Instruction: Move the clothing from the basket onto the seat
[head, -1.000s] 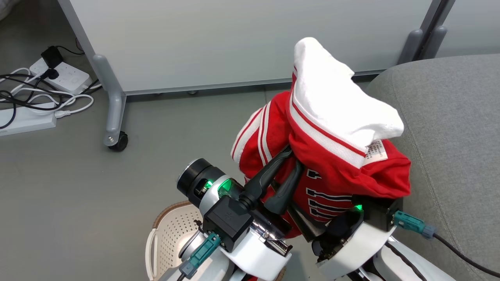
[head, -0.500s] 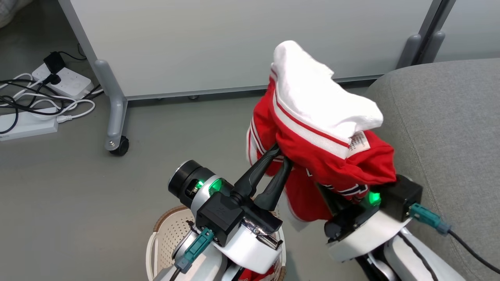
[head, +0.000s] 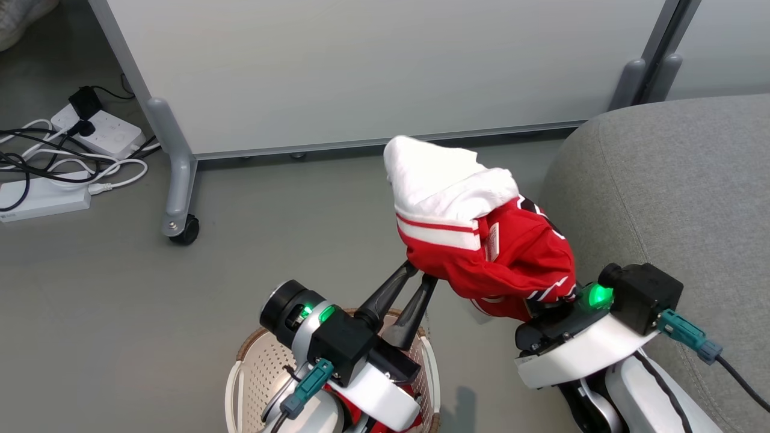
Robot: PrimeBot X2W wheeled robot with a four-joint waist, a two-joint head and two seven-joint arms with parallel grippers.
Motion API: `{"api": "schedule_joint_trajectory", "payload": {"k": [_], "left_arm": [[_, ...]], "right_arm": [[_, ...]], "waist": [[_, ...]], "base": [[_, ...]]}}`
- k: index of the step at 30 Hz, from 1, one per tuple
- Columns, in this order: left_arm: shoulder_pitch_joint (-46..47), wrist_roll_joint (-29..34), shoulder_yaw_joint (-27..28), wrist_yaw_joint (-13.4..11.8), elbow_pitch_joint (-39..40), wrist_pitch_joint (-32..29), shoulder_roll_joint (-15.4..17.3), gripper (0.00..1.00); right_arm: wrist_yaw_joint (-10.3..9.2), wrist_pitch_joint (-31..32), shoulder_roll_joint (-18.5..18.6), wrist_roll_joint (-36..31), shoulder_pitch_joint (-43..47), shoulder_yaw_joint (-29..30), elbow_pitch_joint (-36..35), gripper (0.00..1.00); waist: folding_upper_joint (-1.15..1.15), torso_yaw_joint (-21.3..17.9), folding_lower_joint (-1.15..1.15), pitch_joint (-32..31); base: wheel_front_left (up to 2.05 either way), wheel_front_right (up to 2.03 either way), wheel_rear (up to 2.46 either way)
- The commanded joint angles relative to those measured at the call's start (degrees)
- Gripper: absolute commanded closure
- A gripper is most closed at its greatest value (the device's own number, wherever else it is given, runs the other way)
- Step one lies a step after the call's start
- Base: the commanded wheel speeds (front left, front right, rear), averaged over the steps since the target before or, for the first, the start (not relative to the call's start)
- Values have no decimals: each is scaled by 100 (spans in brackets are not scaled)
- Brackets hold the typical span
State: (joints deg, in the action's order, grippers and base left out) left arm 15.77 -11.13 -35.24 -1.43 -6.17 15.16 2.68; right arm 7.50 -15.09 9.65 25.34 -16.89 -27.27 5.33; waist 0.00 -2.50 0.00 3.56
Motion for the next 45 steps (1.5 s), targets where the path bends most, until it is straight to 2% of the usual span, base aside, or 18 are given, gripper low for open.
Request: {"api": "schedule_joint_trajectory", "payload": {"k": [1, 2, 3, 5, 6, 7, 21, 33, 45], "left_arm": [[-54, -42, 24, 41, -92, 0, 39, 100], [-56, -54, -2, 83, -151, 0, 39, 100], [-55, -61, -22, 118, -210, 0, 40, 87], [-65, -81, -43, 160, -347, -1, 56, 53], [-56, -79, -47, 176, -364, 1, 49, 7], [-50, -79, -58, 186, -403, 1, 41, 0], [-118, 111, -8, 152, -824, 1, 33, 0], [-321, 214, 123, 255, -953, 1, 30, 0], [-580, 255, 58, 436, -1080, 1, 32, 0]], "right_arm": [[-1, -12, 24, -7, 52, 107, -33, 100], [-1, -12, 7, -21, 54, 163, -38, 100], [-2, -13, -15, -38, 52, 225, -44, 100], [-2, -14, -59, -65, 44, 348, -62, 100], [-1, -13, -81, -92, 44, 403, -62, 100], [-1, -12, -104, -117, 49, 444, -57, 100], [0, -12, -56, -341, 126, 1371, -13, 100], [0, -12, 43, -500, 466, 2236, 170, 100], [0, -12, -20, -482, 850, 2494, 550, 100]], "waist": [[0, 2, 0, 3], [0, 3, 0, 9], [0, 4, 0, 16], [0, 6, 0, 35], [0, 6, 0, 46], [0, 5, 0, 57], [0, -7, 0, 108], [0, -28, 0, 91], [0, -67, 0, 71]], "base": [[0, 0, 0], [0, 0, 0], [0, 0, 0], [0, 0, 0], [0, 0, 0], [0, 0, 0], [0, 0, 0], [0, 0, 0], [0, 0, 0]]}}
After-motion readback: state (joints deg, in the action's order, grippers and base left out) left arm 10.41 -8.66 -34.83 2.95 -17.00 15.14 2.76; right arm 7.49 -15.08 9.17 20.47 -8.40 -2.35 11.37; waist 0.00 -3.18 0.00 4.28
